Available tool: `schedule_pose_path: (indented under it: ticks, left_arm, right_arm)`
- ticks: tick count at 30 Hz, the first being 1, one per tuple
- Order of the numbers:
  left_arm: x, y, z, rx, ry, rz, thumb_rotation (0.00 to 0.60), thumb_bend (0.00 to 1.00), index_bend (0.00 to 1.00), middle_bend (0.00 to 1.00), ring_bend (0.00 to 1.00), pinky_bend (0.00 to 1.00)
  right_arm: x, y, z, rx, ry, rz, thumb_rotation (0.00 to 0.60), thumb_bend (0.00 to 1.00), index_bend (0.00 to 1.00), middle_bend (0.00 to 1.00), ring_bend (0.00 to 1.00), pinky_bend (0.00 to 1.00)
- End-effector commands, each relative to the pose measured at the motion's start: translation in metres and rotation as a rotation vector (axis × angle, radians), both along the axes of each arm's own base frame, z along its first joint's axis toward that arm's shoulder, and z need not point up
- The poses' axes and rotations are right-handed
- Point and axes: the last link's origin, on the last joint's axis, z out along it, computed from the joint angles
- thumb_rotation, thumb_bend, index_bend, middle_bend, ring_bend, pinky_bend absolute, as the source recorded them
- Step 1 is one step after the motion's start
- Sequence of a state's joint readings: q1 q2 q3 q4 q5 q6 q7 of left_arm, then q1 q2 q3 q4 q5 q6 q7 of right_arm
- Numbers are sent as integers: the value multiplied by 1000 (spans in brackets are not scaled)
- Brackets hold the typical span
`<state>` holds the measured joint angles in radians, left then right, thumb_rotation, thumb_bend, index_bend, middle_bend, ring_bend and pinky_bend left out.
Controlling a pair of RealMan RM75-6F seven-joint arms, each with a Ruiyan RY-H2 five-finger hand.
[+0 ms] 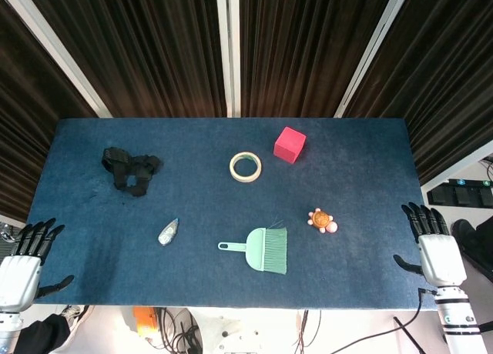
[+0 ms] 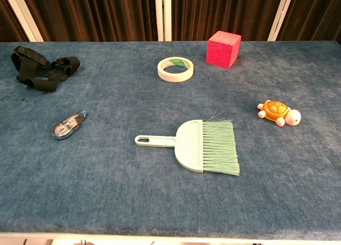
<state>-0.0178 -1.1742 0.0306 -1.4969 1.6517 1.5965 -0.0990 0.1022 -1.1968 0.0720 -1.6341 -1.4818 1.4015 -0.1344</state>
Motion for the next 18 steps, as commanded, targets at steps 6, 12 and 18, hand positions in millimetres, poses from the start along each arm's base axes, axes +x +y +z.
schedule_pose_path:
  ticks: [6,12,18]
  left_arm:
    - [-2,0,-2,-14,-7,1,600,0,103,19,0,15]
    - [-6,1,-2,-14,-8,14,600,0,103,19,0,16]
    - [-8,1,-1,-10,-13,13,600,0,103,19,0,15]
  right_arm:
    - [32,-47,-37,121,92,11,600,65,0,118,0,0]
    - [51,-71,-64,161,142,36,600,66,0,105,0,0]
    - [61,-83,-82,192,155,47,600,75,10,162,0,0]
